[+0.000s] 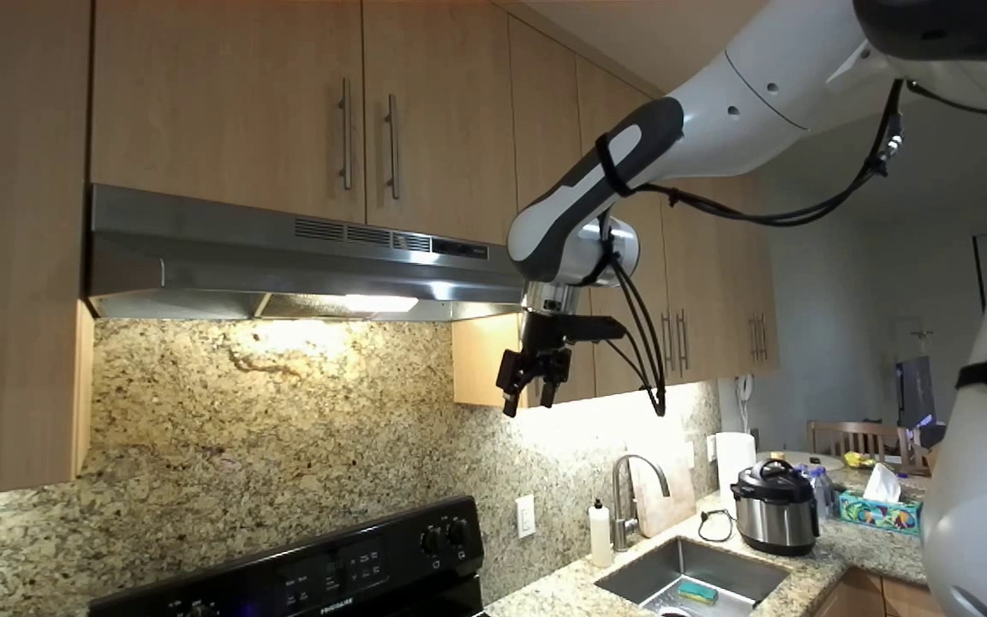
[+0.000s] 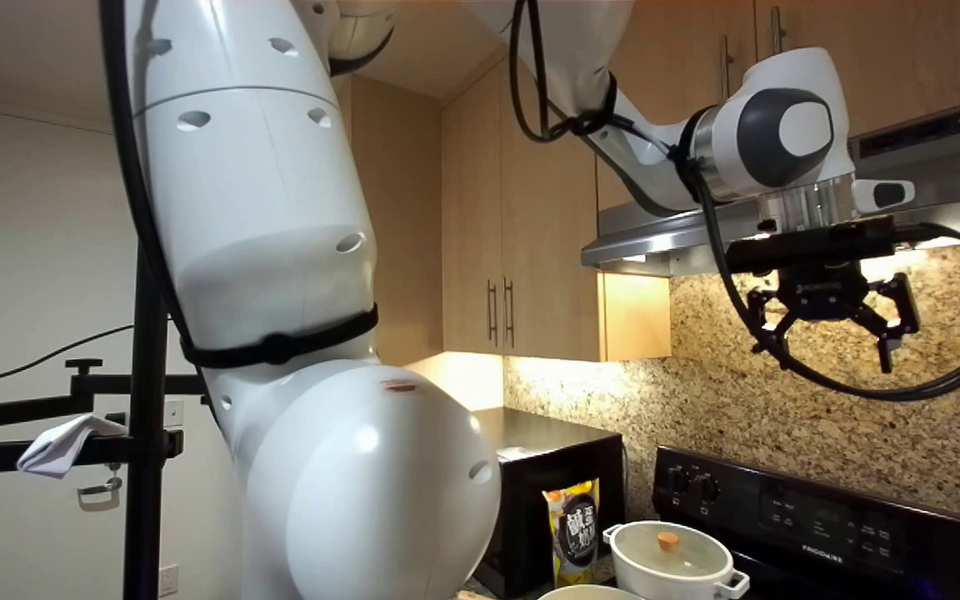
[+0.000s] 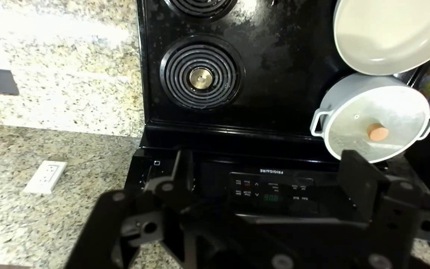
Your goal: Turn on the stove light
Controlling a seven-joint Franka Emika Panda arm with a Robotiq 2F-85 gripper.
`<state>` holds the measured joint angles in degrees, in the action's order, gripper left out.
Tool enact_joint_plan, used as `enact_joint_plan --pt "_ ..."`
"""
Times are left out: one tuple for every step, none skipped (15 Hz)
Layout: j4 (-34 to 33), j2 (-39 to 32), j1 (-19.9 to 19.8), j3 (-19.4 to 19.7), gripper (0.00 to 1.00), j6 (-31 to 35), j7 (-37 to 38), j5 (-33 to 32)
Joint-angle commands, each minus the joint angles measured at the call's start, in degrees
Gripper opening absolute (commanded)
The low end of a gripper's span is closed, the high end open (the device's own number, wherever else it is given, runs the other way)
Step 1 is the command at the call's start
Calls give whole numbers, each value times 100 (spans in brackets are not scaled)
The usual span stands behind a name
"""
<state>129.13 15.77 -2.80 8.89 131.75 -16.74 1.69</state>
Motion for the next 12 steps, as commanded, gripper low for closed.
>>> enact_joint_plan --pt "151 -91 83 -79 100 -58 -346 -73" --pt "166 -129 89 -103 100 -77 -331 -92" --pt "181 -172 86 -126 100 -72 -292 -112" --pt "192 -209 76 -149 100 -85 -270 -142" --pt "193 -255 60 -170 100 -104 -232 -183" --pt "198 -287 55 -177 100 -100 -227 -194" --pt "206 -311 49 -180 100 -95 -216 -202" --pt "203 -335 45 -182 100 -98 -215 -215" --pt "183 -323 62 -169 100 -16 -156 -63" --pt "184 -349 60 -171 100 -16 -156 -72" --pt "184 -364 58 -172 100 -16 -156 -76" --pt "183 -369 58 -173 100 -16 -156 -78"
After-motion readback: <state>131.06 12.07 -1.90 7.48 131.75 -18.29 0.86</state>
